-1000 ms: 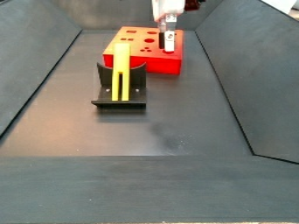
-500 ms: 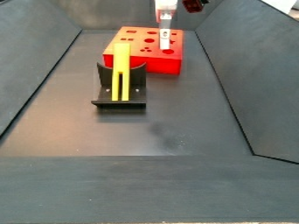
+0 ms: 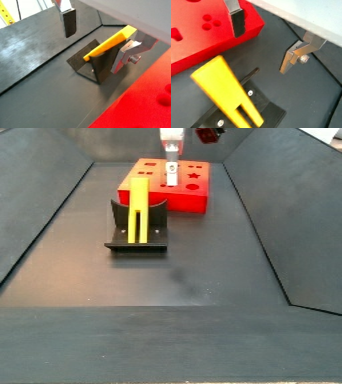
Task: Pick up the square-circle object. Move up. Place the square-circle object on the fixture. Regrasp the square-circle object. Move to above the board. Insert the square-circle object.
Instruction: Regrasp the square-circle object.
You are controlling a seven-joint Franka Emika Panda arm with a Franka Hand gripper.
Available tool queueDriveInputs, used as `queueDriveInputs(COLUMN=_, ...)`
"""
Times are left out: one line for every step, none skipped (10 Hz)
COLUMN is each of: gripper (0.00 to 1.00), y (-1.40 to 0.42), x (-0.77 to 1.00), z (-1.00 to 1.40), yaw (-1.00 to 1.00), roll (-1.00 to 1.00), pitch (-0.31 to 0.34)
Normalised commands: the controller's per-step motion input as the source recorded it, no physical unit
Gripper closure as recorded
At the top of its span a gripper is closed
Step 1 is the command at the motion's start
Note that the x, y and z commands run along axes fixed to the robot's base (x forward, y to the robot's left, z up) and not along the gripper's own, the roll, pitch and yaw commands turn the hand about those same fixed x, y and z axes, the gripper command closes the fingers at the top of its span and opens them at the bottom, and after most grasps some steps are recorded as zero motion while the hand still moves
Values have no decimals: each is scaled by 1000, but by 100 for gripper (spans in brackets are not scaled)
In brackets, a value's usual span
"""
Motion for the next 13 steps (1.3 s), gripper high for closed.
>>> queueDriveInputs(gripper=0, y=-13, x=1000, z=-10, yaw=45, roll=26, pitch=160)
queueDriveInputs(gripper=0, y=-17, x=1000, z=-12, yaw=44, roll=21, pitch=163)
queueDriveInputs(gripper=0, y=-18, x=1000, z=-4, yaw=43, roll=23, pitch=171)
queueDriveInputs(gripper=0, y=-20, x=940, z=-5, yaw=42, roll=21, pitch=176)
queueDriveInputs(gripper=0, y=-21, x=858, z=-7, yaw=43, roll=16, pitch=176)
queueDriveInputs(gripper=0, y=-17, x=777, z=-6, yaw=45, roll=15, pitch=181)
queueDriveInputs(gripper=0, y=-19, x=675, z=0, yaw=47, roll=16, pitch=187)
queueDriveInputs(gripper=0, y=-21, x=605, z=-7, yaw=48, roll=11, pitch=188)
queueDriveInputs(gripper=0, y=-17, x=535, z=-3, yaw=51, roll=11, pitch=191)
queueDriveInputs(gripper=0, y=-18, x=469, z=-1, yaw=53, roll=13, pitch=198)
queueDriveInputs(gripper=0, y=-20, x=388, z=-3, yaw=55, roll=13, pitch=206)
queueDriveInputs(gripper=0, y=-21, x=329, z=-1, yaw=54, roll=9, pitch=205)
queueDriveInputs(gripper=0, y=-17, x=255, z=-6, yaw=57, roll=4, pitch=205)
